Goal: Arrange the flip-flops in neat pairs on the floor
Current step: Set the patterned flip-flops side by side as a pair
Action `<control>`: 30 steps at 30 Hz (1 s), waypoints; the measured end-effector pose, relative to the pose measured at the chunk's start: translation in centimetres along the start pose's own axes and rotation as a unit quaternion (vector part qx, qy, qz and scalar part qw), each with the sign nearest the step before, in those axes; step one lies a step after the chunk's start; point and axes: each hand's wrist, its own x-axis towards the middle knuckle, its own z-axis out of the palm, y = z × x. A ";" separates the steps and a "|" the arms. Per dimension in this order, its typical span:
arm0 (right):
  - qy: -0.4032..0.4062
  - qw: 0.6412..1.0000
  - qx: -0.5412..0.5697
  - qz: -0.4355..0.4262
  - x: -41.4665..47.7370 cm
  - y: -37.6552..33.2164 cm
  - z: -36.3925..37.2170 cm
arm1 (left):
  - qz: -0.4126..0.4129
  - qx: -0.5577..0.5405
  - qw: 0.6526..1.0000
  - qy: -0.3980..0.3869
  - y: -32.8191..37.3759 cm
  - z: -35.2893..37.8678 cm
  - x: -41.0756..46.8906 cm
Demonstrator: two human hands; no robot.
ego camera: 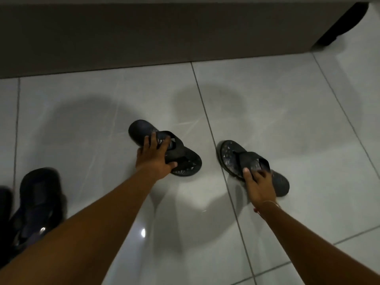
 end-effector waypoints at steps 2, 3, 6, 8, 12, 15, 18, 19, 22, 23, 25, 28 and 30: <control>0.002 0.997 -0.062 -0.055 0.3 0.5 -0.2 | 0.042 0.036 0.998 -0.009 -1.9 -0.2 -0.1; -0.011 0.987 -0.127 -0.097 0.7 0.7 -0.9 | 0.063 0.049 0.997 -0.020 -2.9 -0.4 -0.3; -0.001 0.955 -0.218 -0.199 2.4 0.7 -2.7 | 0.113 0.076 0.990 -0.042 -5.4 -1.1 -1.2; -0.010 0.972 -0.160 -0.172 1.9 0.2 -2.0 | 0.133 0.076 0.987 -0.048 -6.2 -1.1 -2.1; -0.091 0.919 -0.332 -0.191 -0.1 -0.1 2.5 | 0.161 0.067 0.984 -0.040 -5.5 0.3 -4.7; -0.124 0.880 -0.351 -0.297 -0.3 -1.7 4.4 | 0.208 0.094 0.973 -0.036 -3.6 2.4 -6.7; -0.167 0.813 -0.384 -0.404 -0.6 -3.1 5.6 | 0.229 0.099 0.968 -0.026 -1.1 4.5 -7.7; -0.173 0.802 -0.385 -0.422 -0.7 -3.3 5.7 | 0.228 0.094 0.969 -0.019 -0.5 4.9 -7.9; -0.179 0.800 -0.389 -0.421 -1.0 -3.1 4.8 | 0.231 0.084 0.969 -0.006 0.6 5.9 -8.3; -0.181 0.801 -0.392 -0.415 -1.3 -2.6 4.4 | 0.233 0.082 0.969 -0.008 0.8 6.1 -8.5; -0.182 0.806 -0.392 -0.403 -2.0 -0.9 3.4 | 0.227 0.072 0.971 -0.008 1.5 6.3 -8.6; -0.195 0.811 -0.398 -0.381 -2.5 1.9 1.5 | 0.216 0.056 0.975 -0.009 4.2 6.3 -8.3; -0.199 0.830 -0.391 -0.344 -1.8 3.7 -0.6 | 0.239 0.062 0.969 -0.019 7.2 6.8 -7.6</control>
